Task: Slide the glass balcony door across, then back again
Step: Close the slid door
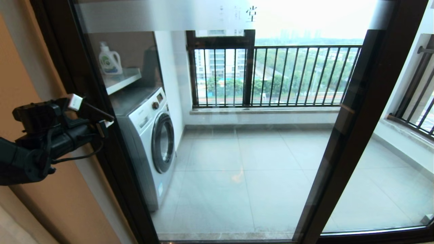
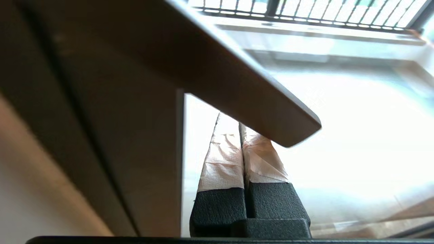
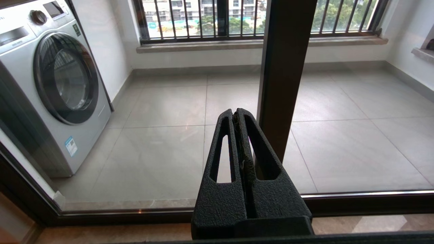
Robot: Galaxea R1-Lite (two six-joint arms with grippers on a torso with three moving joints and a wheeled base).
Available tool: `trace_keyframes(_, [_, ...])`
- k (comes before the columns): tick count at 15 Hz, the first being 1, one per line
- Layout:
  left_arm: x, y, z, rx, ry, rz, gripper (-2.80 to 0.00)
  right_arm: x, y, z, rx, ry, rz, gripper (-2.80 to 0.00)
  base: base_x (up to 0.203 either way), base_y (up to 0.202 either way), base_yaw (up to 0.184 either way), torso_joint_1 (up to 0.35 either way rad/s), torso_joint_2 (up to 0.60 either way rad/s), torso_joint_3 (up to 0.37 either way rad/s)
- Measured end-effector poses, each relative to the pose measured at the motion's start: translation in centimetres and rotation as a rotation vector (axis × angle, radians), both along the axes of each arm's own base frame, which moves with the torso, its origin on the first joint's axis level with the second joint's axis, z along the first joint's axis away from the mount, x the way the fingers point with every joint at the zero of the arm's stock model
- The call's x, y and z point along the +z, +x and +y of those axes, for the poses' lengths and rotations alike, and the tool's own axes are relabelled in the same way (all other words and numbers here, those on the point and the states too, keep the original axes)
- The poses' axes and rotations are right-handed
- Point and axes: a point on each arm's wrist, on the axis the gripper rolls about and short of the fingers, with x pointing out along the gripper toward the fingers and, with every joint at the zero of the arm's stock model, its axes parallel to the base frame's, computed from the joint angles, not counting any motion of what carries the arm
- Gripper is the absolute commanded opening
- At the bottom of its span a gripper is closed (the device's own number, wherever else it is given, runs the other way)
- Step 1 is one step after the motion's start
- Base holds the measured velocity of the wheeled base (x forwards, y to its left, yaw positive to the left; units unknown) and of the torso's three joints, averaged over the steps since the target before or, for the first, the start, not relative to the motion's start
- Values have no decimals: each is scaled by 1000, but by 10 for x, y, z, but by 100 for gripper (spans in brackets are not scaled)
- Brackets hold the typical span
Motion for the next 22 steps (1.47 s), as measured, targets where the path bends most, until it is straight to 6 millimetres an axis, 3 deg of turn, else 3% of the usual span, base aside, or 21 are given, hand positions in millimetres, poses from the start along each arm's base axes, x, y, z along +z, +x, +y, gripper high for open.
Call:
trace_keyframes(9, [28, -7, -3, 61, 16, -82, -280, 0, 0, 0, 0, 0, 0, -280, 0, 0, 0, 0, 0, 0])
trace_keyframes(15, [23, -15, -4, 66, 12, -57, -280, 0, 0, 0, 0, 0, 0, -280, 0, 0, 0, 0, 0, 0])
trace_keyframes(18, [13, -33, 18, 127, 7, -9, -280, 0, 0, 0, 0, 0, -1, -280, 0, 0, 0, 0, 0, 0])
trace_keyframes(22, [26, -55, 54, 233, 15, -46, -280, 0, 0, 0, 0, 0, 0, -280, 0, 0, 0, 0, 0, 0])
